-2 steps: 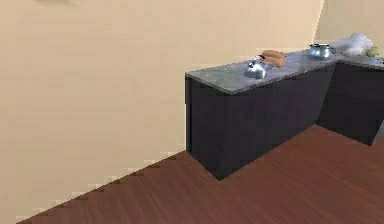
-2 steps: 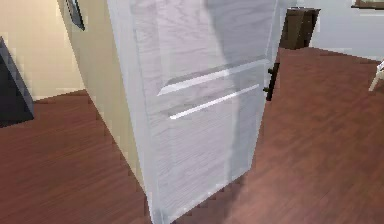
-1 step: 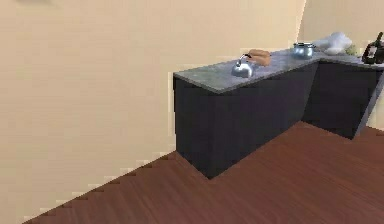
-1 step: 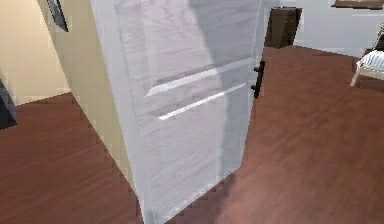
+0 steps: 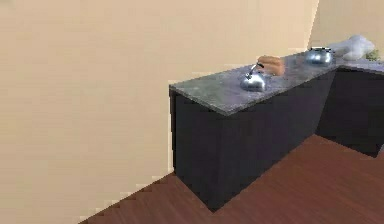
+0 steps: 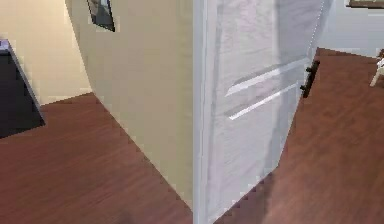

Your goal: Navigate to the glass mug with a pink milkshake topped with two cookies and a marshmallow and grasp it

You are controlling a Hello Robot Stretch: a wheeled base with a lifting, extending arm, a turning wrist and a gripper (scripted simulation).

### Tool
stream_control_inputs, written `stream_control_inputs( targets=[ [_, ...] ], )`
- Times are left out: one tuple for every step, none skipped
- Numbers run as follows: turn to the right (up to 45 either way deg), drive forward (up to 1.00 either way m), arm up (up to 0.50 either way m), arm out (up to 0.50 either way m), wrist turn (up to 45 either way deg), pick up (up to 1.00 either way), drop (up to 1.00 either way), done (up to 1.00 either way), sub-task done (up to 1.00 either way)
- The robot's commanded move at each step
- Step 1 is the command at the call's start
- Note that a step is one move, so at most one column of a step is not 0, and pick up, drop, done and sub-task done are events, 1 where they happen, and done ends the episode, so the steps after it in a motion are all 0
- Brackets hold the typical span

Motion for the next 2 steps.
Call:
stream_control_inputs(
  targets=[
    [-45.0, 0.0, 0.0, 0.0, 0.0, 0.0, 0.0, 0.0, 0.0],
    [-45.0, 0.0, 0.0, 0.0, 0.0, 0.0, 0.0, 0.0, 0.0]
  ],
)
